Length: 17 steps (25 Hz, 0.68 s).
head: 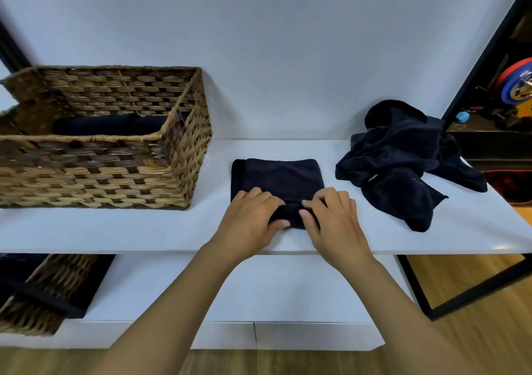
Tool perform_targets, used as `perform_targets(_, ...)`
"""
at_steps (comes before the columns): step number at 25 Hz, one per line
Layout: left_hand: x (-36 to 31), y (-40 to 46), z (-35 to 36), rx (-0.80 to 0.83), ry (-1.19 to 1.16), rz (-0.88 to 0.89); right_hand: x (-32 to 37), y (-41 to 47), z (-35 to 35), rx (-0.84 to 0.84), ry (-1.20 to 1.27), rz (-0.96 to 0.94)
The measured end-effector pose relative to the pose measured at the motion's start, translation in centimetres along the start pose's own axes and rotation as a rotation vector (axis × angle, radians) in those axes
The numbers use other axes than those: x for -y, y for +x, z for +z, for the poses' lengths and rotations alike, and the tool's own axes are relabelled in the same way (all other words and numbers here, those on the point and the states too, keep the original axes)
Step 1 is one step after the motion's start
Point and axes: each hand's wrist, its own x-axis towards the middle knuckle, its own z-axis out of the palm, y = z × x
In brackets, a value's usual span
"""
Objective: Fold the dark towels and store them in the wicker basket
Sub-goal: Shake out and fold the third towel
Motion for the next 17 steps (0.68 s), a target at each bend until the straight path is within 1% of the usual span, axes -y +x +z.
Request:
perform_targets(3,-0.3,0.3,-1.1,0.133,-0.126,-0.04,-1.4,-1.9,-0.4,0.081,-0.005,-0.056)
perform_targets(5,-0.7,0.6,-1.3,0.179,-0.197,-0.085,-1.7,-1.2,-0.9,0.154,-0.004,-0.066)
perform_targets(6,-0.8,0.7,-1.0,0.148,-0.168,-0.087,-1.6,-0.5,-1.1,0.205,0.016,-0.045)
perform_targets(8,-1.1,0.3,0.3,-0.034,0.0,-0.046,-1.6,1.0,-1.8,0.329,0.1,0.036)
perform_targets(10,-1.4,-1.0,1.7,-0.195,0.12,-0.048,-1.7,2.5,-2.6,0.479,0.299,0.176)
perform_targets(11,-1.5,-1.4,2.3,-0.243,0.162,-0.06,-1.7,3.3,-3.1,0.549,0.382,0.262)
perform_targets(12,-1.5,-1.6,2.6,-0.27,0.199,-0.074,-1.5,3.9,-3.5,0.605,0.408,0.326)
perform_targets(13,-1.5,-1.3,2.5,-0.271,0.228,-0.088,-1.2,4.4,-3.5,0.636,0.37,0.355)
perform_targets(14,-1.3,-0.7,2.4,-0.264,0.248,-0.098,-0.7,4.5,-3.3,0.597,0.236,0.331)
perform_targets(15,-1.0,0.0,2.2,-0.267,0.262,-0.107,-0.1,4.4,-2.7,0.463,0.035,0.236)
perform_targets(16,-0.9,0.7,1.9,-0.255,0.258,-0.123,0.6,3.8,-1.8,0.289,-0.134,0.122)
perform_targets(17,-0.8,1.4,1.3,-0.197,0.228,-0.148,1.3,2.9,-1.1,0.181,-0.218,0.052)
